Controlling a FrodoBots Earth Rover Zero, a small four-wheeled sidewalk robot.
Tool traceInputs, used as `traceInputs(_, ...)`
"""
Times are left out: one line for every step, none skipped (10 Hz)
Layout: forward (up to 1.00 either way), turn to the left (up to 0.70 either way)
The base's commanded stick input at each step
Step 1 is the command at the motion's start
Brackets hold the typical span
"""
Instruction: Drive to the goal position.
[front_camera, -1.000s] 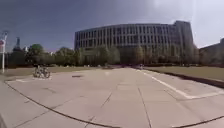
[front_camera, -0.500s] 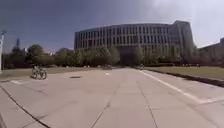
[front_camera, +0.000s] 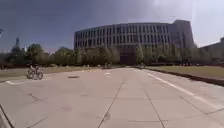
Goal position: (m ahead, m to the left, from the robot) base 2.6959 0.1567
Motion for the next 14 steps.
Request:
traceInputs(0.7,0.01)
traceInputs(0.7,0.01)
traceInputs(0.7,0.01)
traceInputs(0.7,-0.1)
traceInputs(0.7,-0.34)
traceInputs(0.7,-0.19)
traceInputs(0.7,-0.04)
traceInputs(0.7,0.01)
traceInputs(0.7,0.01)
traceInputs(0.7,0.01)
traceInputs(0.7,0.01)
traceInputs(0.7,0.01)
traceInputs(0.7,0.01)
traceInputs(0.7,0.01)
